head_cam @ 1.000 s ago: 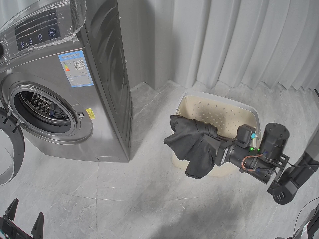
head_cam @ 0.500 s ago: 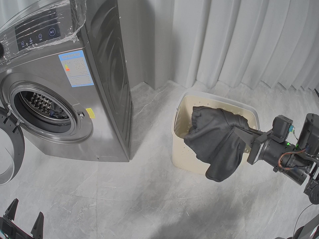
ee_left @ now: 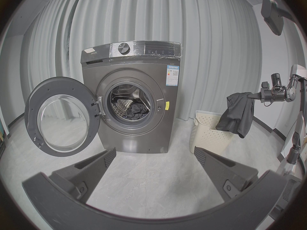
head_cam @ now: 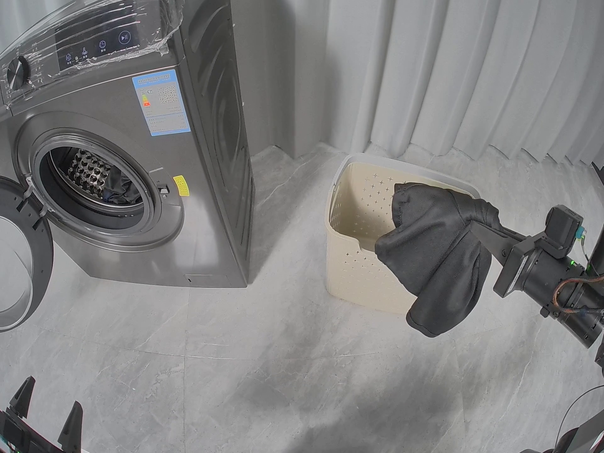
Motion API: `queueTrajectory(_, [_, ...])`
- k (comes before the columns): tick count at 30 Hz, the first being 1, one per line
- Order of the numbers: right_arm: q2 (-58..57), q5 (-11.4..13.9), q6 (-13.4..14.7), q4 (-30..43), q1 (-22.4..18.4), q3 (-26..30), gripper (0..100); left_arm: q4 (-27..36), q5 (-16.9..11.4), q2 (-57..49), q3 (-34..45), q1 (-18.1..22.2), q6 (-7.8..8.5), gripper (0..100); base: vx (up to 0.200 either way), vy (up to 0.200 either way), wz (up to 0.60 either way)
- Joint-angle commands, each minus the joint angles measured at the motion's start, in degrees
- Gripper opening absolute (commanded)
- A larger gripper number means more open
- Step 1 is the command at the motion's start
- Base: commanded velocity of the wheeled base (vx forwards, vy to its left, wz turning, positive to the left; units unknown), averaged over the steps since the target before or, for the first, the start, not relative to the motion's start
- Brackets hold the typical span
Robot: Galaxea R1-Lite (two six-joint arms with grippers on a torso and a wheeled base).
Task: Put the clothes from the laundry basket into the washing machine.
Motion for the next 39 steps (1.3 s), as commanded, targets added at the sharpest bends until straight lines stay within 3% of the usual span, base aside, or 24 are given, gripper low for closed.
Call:
queueTrajectory(1, [0.1, -0.1, 0.1, -0.1, -0.3, -1.5, 0, 0.0, 0.0, -0.5, 0.9, 0.0, 0.02, 100, 0.000, 0.000, 0.00])
queueTrajectory(6, [0.1, -2.2, 0.2, 0.0, 0.4, -3.2, 0, 0.0, 0.0, -0.5, 0.9, 0.0, -0.07, 100, 0.000, 0.200, 0.00])
queueTrajectory(39, [2.2, -2.0, 0.3, -0.7, 2.6, -2.7, 0, 0.0, 0.0, -0.5, 0.9, 0.0, -0.86, 100, 0.000, 0.200, 0.00])
